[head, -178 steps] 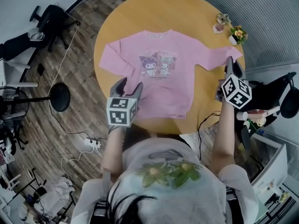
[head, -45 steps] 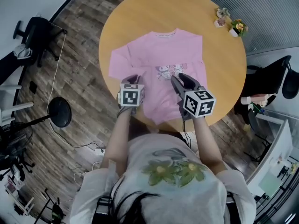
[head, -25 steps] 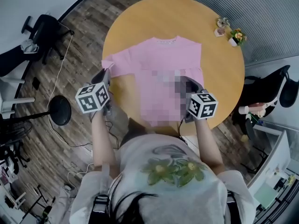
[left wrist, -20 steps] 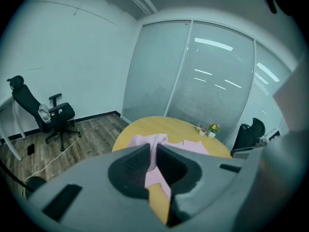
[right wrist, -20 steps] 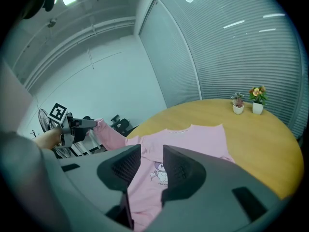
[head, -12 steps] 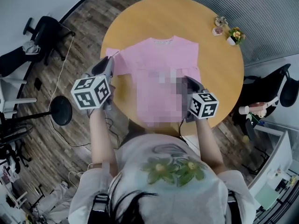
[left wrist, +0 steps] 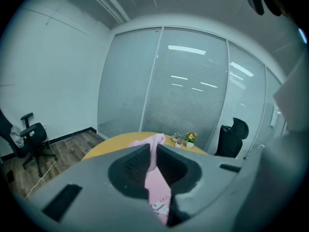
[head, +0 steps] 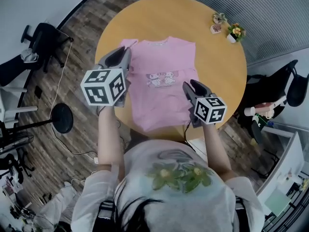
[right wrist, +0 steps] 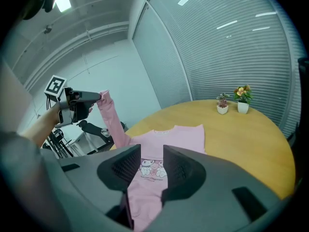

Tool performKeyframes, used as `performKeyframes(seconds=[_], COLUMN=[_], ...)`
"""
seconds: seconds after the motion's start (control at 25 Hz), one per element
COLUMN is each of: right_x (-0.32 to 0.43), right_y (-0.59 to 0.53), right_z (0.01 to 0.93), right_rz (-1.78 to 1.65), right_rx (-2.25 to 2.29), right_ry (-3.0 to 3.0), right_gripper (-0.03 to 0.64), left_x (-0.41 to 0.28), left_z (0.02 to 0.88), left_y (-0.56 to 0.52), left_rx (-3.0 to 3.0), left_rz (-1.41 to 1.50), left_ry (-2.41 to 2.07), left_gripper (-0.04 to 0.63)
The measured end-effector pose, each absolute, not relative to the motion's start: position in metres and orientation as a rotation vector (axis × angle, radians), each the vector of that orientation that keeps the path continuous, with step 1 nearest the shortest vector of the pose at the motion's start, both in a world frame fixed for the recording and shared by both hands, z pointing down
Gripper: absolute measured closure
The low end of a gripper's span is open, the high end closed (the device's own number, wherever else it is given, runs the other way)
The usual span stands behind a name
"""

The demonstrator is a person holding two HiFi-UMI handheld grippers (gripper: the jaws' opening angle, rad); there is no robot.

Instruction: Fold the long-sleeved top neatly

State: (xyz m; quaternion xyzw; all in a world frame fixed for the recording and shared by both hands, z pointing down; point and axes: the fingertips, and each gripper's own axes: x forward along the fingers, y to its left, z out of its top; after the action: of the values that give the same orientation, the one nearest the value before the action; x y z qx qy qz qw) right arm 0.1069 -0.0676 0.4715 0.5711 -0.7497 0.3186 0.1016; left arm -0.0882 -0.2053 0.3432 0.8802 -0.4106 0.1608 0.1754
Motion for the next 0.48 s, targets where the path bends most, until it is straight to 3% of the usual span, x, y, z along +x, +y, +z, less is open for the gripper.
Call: performKeyframes(seconds=[0.48], right_x=[0.153], right_y=[-0.070], right_z=[0.476], right_rz=[0.965], right_rx=[1.694], right_ry=[-2.230], right_gripper=[0.463], left_x=[0.022], left_z=[0.362], left_y=[-0.200], left_rx=[2.538], left_rz=[0.533], left_ry=[-1.024], left_gripper=[0.551])
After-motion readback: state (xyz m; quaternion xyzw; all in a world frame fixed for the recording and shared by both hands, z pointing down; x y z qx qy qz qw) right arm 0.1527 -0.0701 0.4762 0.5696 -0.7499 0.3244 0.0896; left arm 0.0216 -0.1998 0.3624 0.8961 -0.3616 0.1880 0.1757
